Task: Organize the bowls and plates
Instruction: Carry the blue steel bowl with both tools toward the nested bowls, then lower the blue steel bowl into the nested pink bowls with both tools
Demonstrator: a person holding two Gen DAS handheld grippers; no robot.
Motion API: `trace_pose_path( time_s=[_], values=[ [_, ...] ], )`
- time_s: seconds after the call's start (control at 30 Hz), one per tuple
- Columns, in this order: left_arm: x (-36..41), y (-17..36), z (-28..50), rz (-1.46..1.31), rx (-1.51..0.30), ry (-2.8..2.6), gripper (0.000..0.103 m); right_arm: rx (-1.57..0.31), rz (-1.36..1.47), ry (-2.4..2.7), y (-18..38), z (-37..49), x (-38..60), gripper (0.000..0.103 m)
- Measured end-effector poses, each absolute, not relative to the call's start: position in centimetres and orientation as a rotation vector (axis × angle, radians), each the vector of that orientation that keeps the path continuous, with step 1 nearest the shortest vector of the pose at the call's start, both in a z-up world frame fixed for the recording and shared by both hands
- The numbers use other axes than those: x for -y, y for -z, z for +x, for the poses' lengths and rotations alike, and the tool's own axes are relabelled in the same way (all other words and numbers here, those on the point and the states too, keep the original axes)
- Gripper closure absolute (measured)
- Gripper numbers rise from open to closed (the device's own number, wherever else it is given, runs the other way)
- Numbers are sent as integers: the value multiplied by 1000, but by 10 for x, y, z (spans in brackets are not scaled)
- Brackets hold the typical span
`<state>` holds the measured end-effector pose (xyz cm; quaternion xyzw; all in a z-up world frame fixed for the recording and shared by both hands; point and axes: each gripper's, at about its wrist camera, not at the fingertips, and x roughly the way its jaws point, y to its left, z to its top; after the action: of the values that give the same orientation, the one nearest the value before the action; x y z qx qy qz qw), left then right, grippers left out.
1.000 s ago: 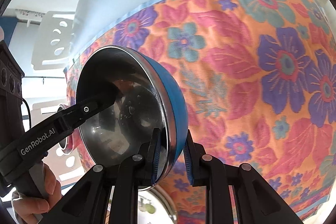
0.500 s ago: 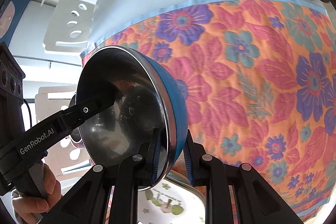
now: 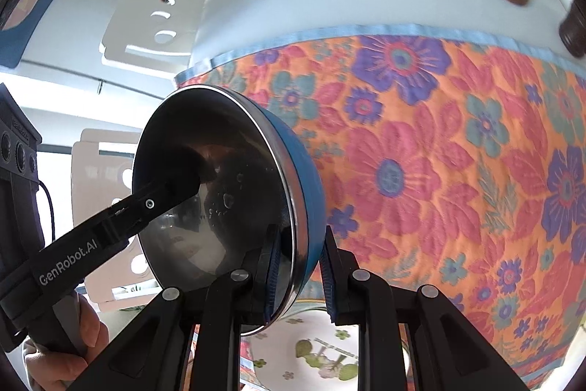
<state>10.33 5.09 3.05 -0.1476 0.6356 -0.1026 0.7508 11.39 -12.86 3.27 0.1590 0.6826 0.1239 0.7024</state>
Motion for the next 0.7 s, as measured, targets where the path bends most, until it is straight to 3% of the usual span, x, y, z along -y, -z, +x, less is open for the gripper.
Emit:
trace_pose_path(
  time_s=[0.7],
  values=[
    [-167,-25,102,-432,-1361,113,86,-1543,203,-385,-35,138,11,83]
  ],
)
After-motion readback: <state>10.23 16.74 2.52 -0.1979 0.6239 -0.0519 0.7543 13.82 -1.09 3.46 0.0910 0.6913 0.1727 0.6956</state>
